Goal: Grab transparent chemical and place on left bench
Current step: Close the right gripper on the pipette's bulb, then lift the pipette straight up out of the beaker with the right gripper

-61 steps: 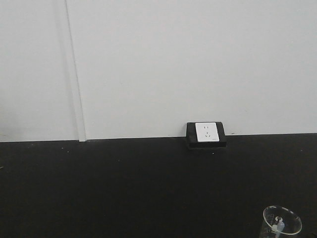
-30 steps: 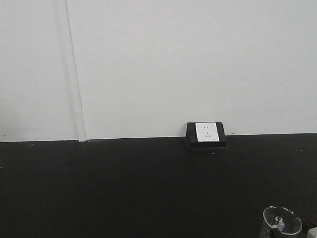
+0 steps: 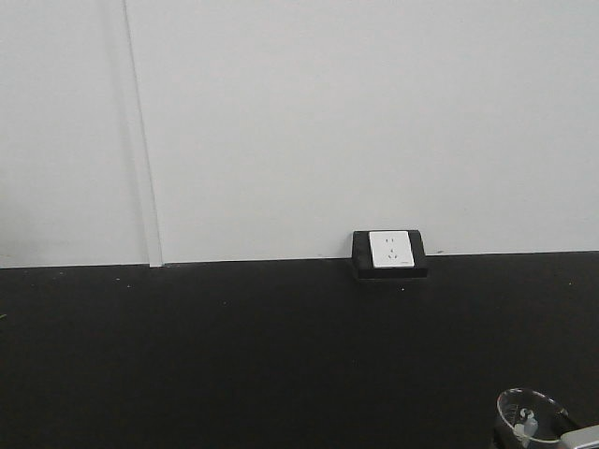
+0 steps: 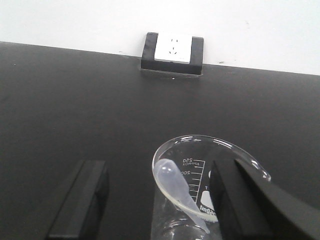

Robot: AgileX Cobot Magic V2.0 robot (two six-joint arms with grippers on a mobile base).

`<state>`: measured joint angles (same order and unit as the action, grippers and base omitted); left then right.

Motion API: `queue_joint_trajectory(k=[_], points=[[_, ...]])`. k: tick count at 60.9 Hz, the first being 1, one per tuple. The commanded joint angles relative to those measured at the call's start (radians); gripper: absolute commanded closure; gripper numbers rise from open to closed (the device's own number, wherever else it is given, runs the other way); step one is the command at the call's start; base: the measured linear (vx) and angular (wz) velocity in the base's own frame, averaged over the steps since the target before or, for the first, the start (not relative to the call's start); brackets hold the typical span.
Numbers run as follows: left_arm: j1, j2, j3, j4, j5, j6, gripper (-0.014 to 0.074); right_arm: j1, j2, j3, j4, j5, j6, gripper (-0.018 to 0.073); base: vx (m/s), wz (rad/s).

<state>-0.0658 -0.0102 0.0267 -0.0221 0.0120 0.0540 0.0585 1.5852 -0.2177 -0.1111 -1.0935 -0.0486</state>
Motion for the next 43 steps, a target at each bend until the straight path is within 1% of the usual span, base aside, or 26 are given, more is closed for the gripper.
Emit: queue_joint_trajectory(k=[1,12,23,31,43], points=[[-0.002,-0.019,0.016,-0.001,-0.078,-0.008,0.0600,-0.009,0.011,-0.036,0.005,-0.112,-0.006,0.0057,0.00,0.00],[-0.002,-0.019,0.016,-0.001,-0.078,-0.008,0.0600,-0.009,0.036,-0.064,0.006,-0.111,-0.006,0.0074,0.00,0.00],[-0.002,-0.019,0.016,-0.001,-0.078,-0.008,0.0600,-0.009,0.037,-0.062,0.023,-0.094,-0.006,0.0137,0.00,0.00],[-0.002,-0.019,0.016,-0.001,-0.078,-0.008,0.0600,-0.009,0.037,-0.062,0.023,-0.120,-0.006,0.0221,0.00,0.00],[-0.002,-0.019,0.016,-0.001,-0.078,-0.008,0.0600,-0.009,0.037,-0.062,0.023,-0.126,-0.006,0.0376,0.00,0.00]])
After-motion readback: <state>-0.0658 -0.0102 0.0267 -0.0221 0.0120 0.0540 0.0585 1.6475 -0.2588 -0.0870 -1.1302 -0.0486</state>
